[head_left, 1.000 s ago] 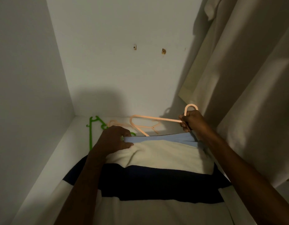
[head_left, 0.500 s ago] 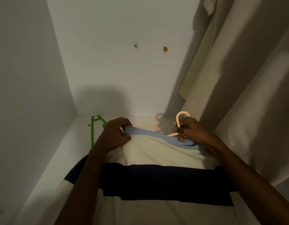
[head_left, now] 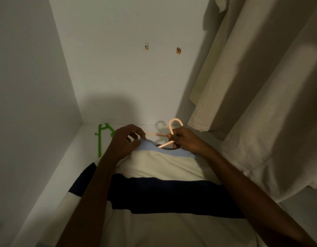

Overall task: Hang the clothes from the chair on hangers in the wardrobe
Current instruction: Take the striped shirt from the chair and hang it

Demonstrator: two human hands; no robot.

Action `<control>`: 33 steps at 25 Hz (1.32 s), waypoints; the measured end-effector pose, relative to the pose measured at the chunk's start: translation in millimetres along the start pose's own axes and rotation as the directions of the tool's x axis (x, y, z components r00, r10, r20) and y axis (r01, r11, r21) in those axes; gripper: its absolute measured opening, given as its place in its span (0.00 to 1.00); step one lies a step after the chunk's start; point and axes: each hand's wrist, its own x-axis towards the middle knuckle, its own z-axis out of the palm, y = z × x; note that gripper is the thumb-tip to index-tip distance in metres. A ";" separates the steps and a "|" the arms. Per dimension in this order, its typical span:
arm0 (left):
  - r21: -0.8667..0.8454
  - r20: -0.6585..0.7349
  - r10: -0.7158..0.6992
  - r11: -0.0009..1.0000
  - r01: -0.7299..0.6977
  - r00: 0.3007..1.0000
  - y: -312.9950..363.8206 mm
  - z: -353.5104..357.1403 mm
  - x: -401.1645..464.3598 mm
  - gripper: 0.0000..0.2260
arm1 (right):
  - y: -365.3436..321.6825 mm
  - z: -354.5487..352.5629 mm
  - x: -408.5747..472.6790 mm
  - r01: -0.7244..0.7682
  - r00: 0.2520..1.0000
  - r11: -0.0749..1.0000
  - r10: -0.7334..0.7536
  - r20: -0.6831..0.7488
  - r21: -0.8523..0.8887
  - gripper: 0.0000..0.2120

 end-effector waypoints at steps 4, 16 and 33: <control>-0.055 0.190 -0.035 0.997 0.046 0.981 -3.2 3.3 0.2 0.07 | 13.9 -8.1 -0.5 -0.064 0.989 0.989 0.044 0.141 0.137 0.14; 0.553 0.130 -0.189 0.828 0.087 0.973 14.4 48.2 -5.3 0.15 | 41.4 7.6 -16.8 -0.001 0.992 0.997 -0.008 0.124 0.076 0.12; 0.213 0.373 -0.248 0.961 0.178 0.894 75.7 -8.4 28.2 0.11 | 54.5 -39.0 -85.1 0.136 0.987 0.938 -0.155 0.036 0.318 0.10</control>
